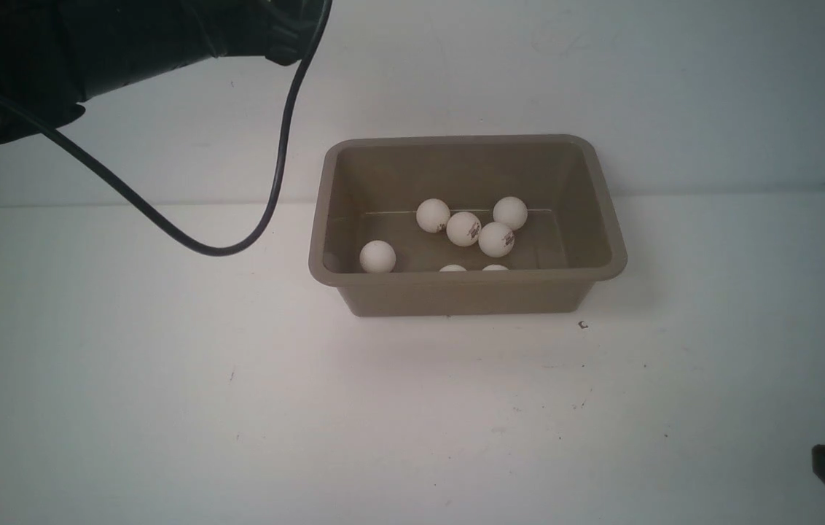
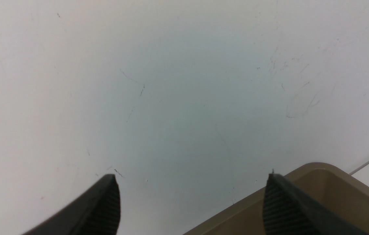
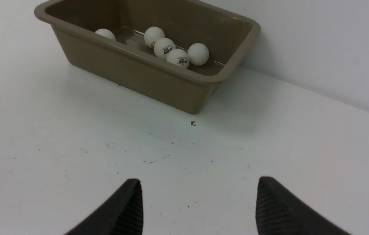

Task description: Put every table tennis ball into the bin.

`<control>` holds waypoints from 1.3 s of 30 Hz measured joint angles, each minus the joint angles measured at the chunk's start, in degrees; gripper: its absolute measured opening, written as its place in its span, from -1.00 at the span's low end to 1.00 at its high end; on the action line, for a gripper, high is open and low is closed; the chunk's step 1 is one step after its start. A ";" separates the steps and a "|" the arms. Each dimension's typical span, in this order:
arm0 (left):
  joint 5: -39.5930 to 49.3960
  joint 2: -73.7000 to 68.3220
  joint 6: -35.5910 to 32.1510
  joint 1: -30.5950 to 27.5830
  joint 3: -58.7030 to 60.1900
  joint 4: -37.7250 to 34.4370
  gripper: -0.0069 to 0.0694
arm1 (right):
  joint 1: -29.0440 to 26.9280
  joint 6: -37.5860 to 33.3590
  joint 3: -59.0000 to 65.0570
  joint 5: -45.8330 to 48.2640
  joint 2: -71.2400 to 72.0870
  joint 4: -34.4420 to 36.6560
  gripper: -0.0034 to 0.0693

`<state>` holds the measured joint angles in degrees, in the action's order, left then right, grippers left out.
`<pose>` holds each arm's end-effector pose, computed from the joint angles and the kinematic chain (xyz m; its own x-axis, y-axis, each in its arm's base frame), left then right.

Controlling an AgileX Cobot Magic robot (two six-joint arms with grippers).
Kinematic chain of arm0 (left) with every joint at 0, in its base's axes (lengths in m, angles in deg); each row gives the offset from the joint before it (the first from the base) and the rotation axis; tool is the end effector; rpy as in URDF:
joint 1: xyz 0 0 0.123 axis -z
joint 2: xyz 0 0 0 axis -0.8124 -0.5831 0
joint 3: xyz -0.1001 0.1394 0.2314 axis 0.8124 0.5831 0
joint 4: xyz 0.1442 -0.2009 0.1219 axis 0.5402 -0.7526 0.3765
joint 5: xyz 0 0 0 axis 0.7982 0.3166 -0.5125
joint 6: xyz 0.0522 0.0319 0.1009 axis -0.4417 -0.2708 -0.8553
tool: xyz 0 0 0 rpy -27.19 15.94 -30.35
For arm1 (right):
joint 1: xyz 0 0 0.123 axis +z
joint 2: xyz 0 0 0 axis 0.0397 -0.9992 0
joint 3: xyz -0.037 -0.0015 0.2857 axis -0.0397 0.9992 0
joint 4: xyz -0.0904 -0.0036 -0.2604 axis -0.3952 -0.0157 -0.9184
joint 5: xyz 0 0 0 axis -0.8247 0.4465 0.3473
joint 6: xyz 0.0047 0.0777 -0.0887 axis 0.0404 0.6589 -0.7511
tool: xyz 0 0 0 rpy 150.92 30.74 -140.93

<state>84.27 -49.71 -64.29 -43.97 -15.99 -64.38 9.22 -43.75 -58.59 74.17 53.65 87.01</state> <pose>0.4384 -0.1114 0.3489 -0.1121 0.1321 -0.9849 0.4408 0.8949 0.0698 0.1216 0.0474 0.2291 -0.3161 -0.2875 -0.9041 -0.4447 0.8867 -0.1264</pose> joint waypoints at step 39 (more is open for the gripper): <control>1.02 3.85 -5.64 0.00 0.00 0.06 0.57 | 0.00 0.55 0.00 6.68 0.00 0.54 0.27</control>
<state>85.29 -45.86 -69.93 -43.97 -15.99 -64.33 9.22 -43.20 -58.59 80.85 53.65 87.55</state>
